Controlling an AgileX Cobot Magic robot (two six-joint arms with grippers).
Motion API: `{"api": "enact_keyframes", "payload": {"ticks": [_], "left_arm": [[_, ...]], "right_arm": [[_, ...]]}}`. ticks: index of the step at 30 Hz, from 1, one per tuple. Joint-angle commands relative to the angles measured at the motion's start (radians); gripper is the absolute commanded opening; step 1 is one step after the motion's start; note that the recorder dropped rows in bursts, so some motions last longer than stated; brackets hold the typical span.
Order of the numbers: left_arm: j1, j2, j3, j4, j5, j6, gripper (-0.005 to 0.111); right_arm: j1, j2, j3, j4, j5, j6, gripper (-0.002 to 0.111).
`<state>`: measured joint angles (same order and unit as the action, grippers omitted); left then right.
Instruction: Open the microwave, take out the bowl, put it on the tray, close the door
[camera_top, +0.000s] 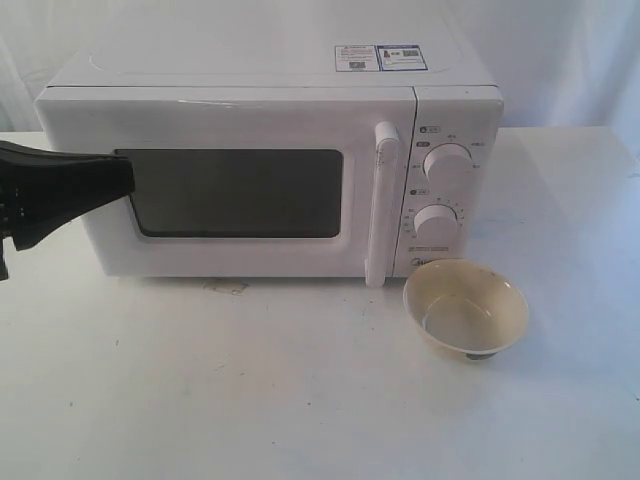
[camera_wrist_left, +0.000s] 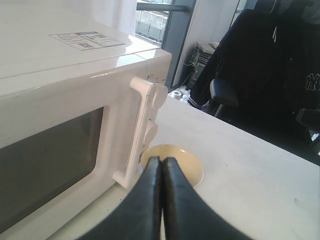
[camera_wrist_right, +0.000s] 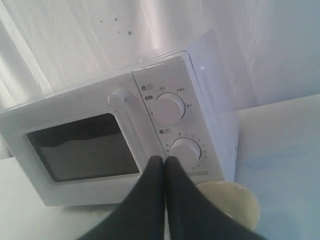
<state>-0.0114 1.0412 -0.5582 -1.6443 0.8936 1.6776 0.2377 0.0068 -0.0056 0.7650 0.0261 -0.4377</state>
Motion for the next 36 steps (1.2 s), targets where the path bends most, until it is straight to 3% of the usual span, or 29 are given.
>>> {"api": "enact_keyframes", "payload": {"ticks": [1, 4, 7, 15, 36], "left_arm": [[0.000, -0.005, -0.007, 0.001, 0.016, 0.002, 0.000], [0.000, -0.005, -0.007, 0.003, 0.016, 0.002, 0.000], [0.000, -0.005, -0.007, 0.014, 0.016, 0.002, 0.000], [0.000, -0.005, -0.007, 0.023, 0.016, 0.002, 0.000], [0.000, -0.005, -0.007, 0.023, 0.016, 0.002, 0.000]], "right_arm": [[-0.010, -0.007, 0.006, -0.003, 0.017, -0.010, 0.000], [-0.010, -0.007, 0.006, -0.025, 0.026, -0.010, 0.000], [-0.010, -0.007, 0.006, -0.187, 0.077, 0.019, 0.000], [-0.010, -0.007, 0.006, -0.786, 0.265, 0.572, 0.000], [-0.010, -0.007, 0.006, -0.814, 0.316, 0.600, 0.000]]}}
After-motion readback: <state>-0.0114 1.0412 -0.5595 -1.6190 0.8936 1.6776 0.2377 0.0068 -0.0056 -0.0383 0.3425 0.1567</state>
